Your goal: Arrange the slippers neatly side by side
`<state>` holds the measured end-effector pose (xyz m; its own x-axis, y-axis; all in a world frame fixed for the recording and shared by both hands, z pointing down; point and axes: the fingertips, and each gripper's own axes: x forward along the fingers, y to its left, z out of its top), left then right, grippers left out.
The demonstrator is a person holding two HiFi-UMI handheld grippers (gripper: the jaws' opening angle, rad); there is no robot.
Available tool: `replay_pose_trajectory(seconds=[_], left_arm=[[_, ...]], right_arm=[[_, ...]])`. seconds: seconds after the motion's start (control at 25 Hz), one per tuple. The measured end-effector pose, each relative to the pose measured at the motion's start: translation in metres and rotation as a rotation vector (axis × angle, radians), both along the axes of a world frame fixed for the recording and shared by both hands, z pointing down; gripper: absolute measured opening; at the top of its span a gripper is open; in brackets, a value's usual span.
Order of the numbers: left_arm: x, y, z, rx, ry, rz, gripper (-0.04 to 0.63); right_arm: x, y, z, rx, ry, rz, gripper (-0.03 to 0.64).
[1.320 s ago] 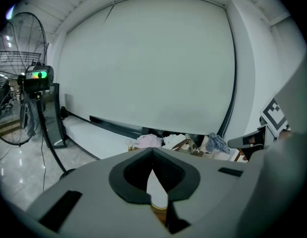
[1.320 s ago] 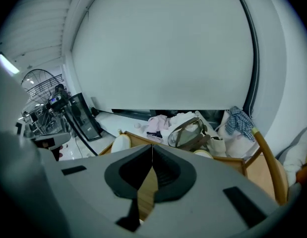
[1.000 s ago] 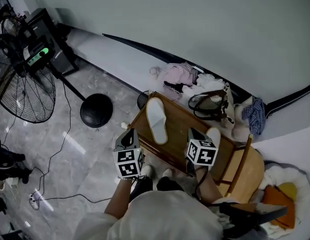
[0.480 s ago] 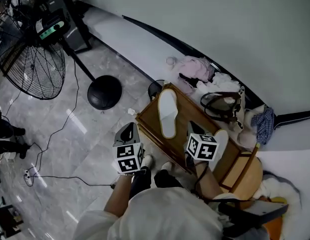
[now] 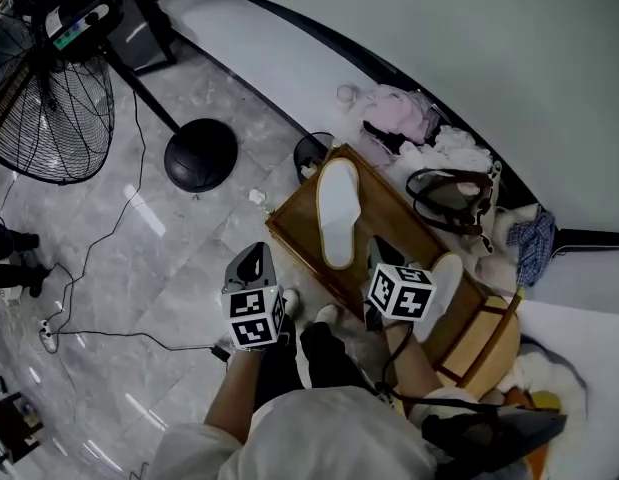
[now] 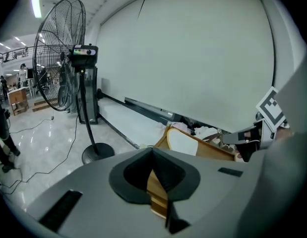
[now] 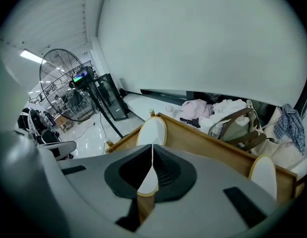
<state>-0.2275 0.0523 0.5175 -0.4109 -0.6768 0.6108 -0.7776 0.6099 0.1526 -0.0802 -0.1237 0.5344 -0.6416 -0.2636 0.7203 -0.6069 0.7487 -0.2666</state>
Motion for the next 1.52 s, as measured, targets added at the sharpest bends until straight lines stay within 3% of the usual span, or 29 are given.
replay_pose_trajectory(seconds=[0.36, 1.04, 1.16, 1.52], left_arm=[[-0.01, -0.002, 0.029, -0.021, 0.024, 0.001, 0.016], [-0.028, -0.004, 0.038, -0.035, 0.03, -0.022, 0.017], [-0.031, -0.005, 0.039, -0.035, 0.031, -0.025, 0.017], [-0.038, -0.001, 0.048, -0.055, 0.042, -0.04, 0.015]], right_arm=[[-0.007, -0.002, 0.025, -0.014, 0.031, -0.003, 0.035], [-0.032, -0.012, 0.033, -0.01, 0.022, -0.02, 0.043], [-0.037, -0.015, 0.036, -0.015, 0.026, -0.021, 0.113], [-0.052, -0.026, 0.047, -0.017, 0.038, -0.035, 0.164]])
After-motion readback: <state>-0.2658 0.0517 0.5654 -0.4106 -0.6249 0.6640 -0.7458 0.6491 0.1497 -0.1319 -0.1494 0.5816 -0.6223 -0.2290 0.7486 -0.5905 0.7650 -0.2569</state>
